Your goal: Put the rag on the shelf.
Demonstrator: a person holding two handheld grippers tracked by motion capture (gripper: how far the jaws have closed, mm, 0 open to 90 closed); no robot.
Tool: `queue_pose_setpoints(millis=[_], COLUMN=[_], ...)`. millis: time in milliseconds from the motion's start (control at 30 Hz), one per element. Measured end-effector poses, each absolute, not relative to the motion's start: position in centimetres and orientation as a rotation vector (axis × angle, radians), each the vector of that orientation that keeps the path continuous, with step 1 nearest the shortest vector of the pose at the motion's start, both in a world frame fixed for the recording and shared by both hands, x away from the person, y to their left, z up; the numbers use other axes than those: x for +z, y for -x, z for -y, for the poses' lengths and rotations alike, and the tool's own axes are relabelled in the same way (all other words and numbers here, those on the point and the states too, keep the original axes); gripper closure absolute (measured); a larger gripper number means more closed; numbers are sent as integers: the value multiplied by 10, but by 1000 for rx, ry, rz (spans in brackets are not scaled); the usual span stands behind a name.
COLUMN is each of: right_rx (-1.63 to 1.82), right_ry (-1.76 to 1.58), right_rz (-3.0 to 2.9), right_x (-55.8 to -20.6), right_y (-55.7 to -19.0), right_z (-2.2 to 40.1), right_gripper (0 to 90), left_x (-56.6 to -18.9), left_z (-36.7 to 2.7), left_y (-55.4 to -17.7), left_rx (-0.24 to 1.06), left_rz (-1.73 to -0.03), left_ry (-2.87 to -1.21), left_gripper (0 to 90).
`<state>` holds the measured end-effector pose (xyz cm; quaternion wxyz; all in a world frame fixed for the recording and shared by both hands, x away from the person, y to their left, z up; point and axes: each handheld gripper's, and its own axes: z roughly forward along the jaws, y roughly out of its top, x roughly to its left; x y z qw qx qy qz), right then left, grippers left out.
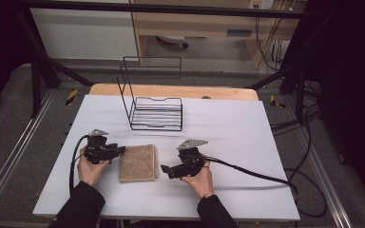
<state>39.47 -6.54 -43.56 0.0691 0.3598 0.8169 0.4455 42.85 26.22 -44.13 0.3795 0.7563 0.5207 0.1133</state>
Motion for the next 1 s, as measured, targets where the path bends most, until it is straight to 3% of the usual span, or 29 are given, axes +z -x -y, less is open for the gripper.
queue_pose_setpoints(millis=[100,367,1000], right_rx=[1360,1416,1383], right_ry=[-1080,-1110,-1137], right_rz=[-2453,-2430,-2413], right_x=[-436,-435,-440], right_y=[-396,-402,-436], right_z=[65,63,26], right_gripper=[71,104,180], left_x=[-445,-448,-448], left_z=[-259,-256,-251], left_y=[-431,-432,-429], left_rx=[277,236,305], left_rz=[-1344,-1356,-1309], left_ry=[-1931,-1932,-1980], left_gripper=[662,763,775])
